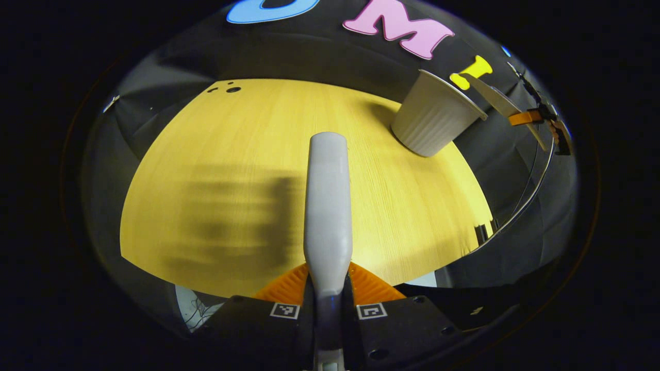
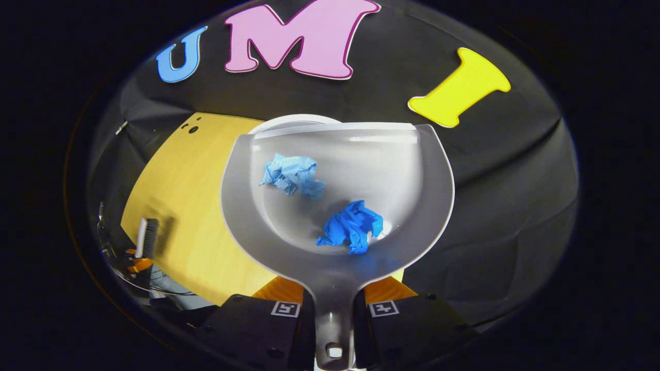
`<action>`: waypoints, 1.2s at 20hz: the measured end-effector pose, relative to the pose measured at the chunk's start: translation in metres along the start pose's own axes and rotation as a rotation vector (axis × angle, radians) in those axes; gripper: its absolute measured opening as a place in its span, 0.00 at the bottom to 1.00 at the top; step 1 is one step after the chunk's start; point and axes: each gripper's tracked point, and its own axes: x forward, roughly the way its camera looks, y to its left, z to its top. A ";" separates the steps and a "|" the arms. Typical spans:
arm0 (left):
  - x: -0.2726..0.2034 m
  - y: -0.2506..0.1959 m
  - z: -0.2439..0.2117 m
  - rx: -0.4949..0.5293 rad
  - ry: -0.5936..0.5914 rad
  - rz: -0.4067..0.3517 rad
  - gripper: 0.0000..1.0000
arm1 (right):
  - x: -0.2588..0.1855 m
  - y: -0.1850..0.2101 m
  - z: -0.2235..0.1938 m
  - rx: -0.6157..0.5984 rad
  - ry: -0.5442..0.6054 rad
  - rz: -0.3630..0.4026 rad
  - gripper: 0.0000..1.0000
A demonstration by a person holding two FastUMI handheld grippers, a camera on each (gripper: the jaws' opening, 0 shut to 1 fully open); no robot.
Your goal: Pick up the small broom and dustpan from the desktop, sweep the trash into the dustpan with the broom, and then empty the trash into the garbage bin.
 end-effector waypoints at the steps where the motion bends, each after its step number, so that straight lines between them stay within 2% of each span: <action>1: -0.003 0.001 0.003 -0.016 -0.010 -0.002 0.26 | 0.009 -0.003 0.004 -0.026 0.005 -0.024 0.34; 8: -0.008 0.005 0.009 -0.025 -0.020 -0.001 0.26 | 0.044 -0.028 0.027 -0.245 0.005 -0.221 0.34; 9: -0.008 0.007 0.010 -0.024 -0.018 0.001 0.29 | 0.047 -0.033 0.031 -0.287 -0.001 -0.252 0.33; 12: -0.007 0.012 0.011 -0.038 -0.018 0.008 0.26 | 0.049 -0.044 0.049 -0.387 -0.035 -0.353 0.33; 16: -0.010 0.016 0.014 -0.062 -0.029 0.009 0.26 | 0.043 -0.049 0.060 -0.521 -0.084 -0.473 0.33; 18: -0.010 0.018 0.016 -0.070 -0.030 0.013 0.26 | 0.036 -0.055 0.062 -0.628 -0.117 -0.550 0.33; 21: -0.010 0.018 0.017 -0.073 -0.029 0.010 0.26 | 0.021 -0.067 0.063 -0.783 -0.153 -0.629 0.33; 24: -0.010 0.017 0.016 -0.070 -0.026 0.011 0.26 | 0.004 -0.078 0.055 -0.881 -0.163 -0.692 0.33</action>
